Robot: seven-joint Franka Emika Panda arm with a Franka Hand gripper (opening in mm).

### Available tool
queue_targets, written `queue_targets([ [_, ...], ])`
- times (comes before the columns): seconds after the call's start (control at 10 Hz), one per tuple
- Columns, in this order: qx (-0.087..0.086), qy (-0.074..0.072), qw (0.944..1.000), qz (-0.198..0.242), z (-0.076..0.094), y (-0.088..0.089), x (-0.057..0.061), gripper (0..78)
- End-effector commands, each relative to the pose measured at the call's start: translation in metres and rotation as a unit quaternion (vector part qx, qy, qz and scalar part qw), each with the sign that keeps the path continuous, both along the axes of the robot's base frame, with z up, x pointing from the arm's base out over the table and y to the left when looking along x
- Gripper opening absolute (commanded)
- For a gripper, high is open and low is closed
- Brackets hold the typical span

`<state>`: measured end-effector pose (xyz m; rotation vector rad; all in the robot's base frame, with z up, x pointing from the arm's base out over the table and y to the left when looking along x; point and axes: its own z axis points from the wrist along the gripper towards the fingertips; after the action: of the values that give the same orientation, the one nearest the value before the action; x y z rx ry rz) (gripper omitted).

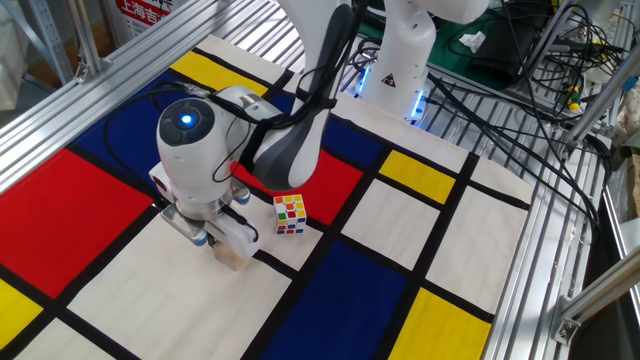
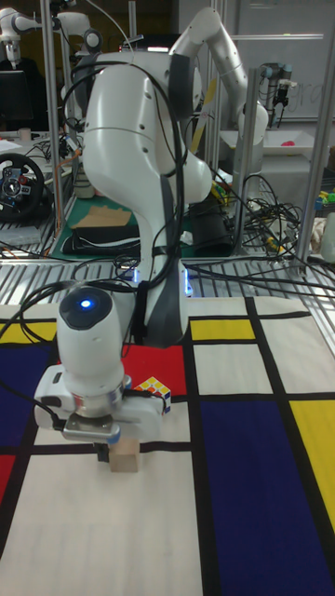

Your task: Use the gripper to push the small block from left to right

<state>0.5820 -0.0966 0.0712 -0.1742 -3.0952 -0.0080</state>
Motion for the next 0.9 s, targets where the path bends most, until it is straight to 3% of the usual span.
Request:
queue_targets([
  [0.1, -0.008, 0.008, 0.9989, 0.045, 0.0013, -0.0003, 0.0009, 0.0],
  [0.4, -0.014, -0.007, 0.9963, 0.085, 0.0013, -0.0003, 0.0009, 0.0],
  [0.9, -0.031, -0.005, 0.9949, 0.096, 0.0013, -0.0003, 0.0009, 0.0],
])
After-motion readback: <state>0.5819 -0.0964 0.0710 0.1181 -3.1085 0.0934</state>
